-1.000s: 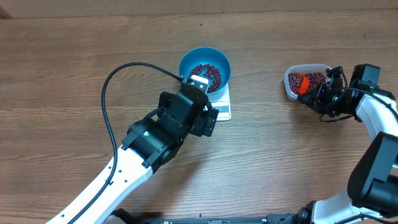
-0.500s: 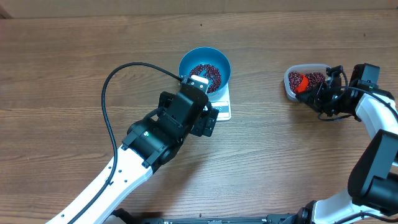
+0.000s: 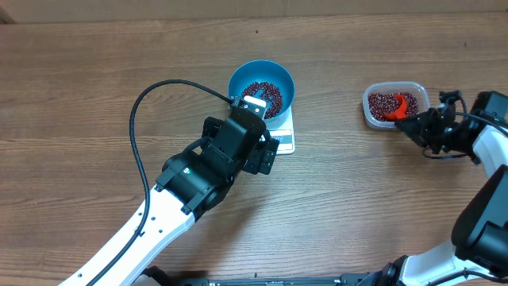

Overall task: Scoop item into bowl and weigh 150g on scale
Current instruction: 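Dip the red scoop into the beans again with the right gripper, then lift the filled scoop and carry it to the teal bowl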

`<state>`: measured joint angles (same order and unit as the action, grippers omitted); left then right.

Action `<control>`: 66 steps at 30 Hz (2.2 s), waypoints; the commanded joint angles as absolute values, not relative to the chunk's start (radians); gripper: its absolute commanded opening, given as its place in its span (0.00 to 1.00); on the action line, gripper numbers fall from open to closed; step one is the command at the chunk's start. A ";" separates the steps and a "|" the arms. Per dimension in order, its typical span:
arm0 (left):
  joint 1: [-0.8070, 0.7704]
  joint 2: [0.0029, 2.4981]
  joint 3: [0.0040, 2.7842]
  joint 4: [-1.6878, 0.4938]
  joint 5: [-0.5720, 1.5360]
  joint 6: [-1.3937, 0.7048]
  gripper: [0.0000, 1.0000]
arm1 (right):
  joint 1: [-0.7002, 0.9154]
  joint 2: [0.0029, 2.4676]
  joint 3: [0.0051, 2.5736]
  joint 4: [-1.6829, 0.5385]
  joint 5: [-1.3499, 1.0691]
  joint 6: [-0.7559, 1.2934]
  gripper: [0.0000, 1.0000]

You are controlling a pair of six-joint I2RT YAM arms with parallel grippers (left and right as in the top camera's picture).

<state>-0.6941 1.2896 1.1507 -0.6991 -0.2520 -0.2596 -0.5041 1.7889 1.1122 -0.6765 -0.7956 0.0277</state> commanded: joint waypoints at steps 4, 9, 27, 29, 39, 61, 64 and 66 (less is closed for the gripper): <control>-0.694 1.275 1.148 -0.696 -0.269 -0.266 1.00 | -0.554 1.793 1.112 -0.706 -0.969 -0.032 0.04; -0.694 1.275 1.148 -0.696 -0.269 -0.266 0.99 | -0.587 1.793 1.112 -0.727 -1.007 -0.041 0.04; -0.694 1.275 1.148 -0.696 -0.269 -0.266 0.99 | -0.617 1.793 1.112 -0.769 -1.288 -0.107 0.04; -0.694 1.275 1.148 -0.696 -0.269 -0.266 1.00 | -0.617 1.793 1.112 -0.769 -1.304 -0.107 0.04; -0.694 1.275 1.148 -0.696 -0.269 -0.266 1.00 | -0.615 1.793 1.112 -0.777 -1.426 -0.106 0.04; -0.694 1.275 1.148 -0.696 -0.269 -0.266 1.00 | -0.333 1.793 1.112 -0.753 -1.505 -0.105 0.04; -0.694 1.275 1.148 -0.696 -0.269 -0.266 1.00 | -0.293 1.793 1.112 -0.727 -1.505 -0.093 0.04; -0.694 1.275 1.148 -0.696 -0.269 -0.266 1.00 | -0.269 1.793 1.112 -0.683 -1.505 -0.051 0.04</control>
